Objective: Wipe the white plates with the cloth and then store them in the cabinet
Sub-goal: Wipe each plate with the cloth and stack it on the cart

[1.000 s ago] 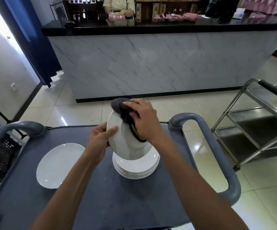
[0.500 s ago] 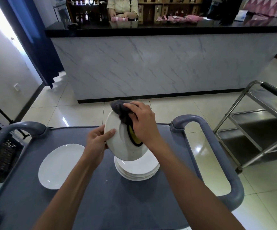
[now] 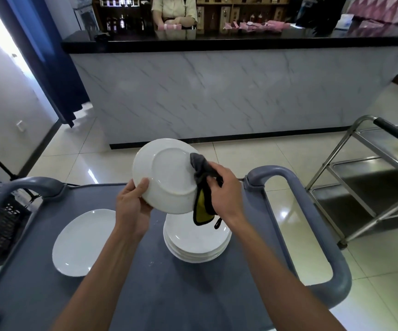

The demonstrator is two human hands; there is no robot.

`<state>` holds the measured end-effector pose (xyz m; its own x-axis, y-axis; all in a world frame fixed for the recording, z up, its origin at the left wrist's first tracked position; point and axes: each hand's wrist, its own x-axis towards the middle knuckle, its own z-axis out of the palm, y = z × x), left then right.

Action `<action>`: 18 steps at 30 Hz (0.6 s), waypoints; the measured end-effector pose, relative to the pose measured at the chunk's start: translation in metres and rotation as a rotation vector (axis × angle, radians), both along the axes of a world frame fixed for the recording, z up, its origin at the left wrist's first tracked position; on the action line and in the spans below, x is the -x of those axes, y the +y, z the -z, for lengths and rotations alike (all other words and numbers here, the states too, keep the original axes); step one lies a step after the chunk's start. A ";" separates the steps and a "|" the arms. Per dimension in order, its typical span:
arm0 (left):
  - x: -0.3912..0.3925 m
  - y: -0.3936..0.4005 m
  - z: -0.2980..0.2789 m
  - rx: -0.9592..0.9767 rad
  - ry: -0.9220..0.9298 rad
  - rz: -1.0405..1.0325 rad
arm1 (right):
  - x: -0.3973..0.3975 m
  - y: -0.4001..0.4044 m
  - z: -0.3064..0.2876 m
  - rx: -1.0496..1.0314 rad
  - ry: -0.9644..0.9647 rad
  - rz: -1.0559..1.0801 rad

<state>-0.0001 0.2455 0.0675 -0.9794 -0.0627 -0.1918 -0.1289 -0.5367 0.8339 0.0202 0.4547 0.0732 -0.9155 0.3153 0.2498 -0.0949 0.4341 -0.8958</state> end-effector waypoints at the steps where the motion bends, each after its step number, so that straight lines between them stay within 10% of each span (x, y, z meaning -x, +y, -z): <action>1: 0.002 0.001 0.000 -0.009 -0.004 -0.013 | -0.005 -0.003 0.004 0.006 0.006 0.001; 18: 0.019 0.011 -0.009 0.112 -0.094 -0.134 | -0.053 -0.034 0.028 -0.195 0.047 -0.146</action>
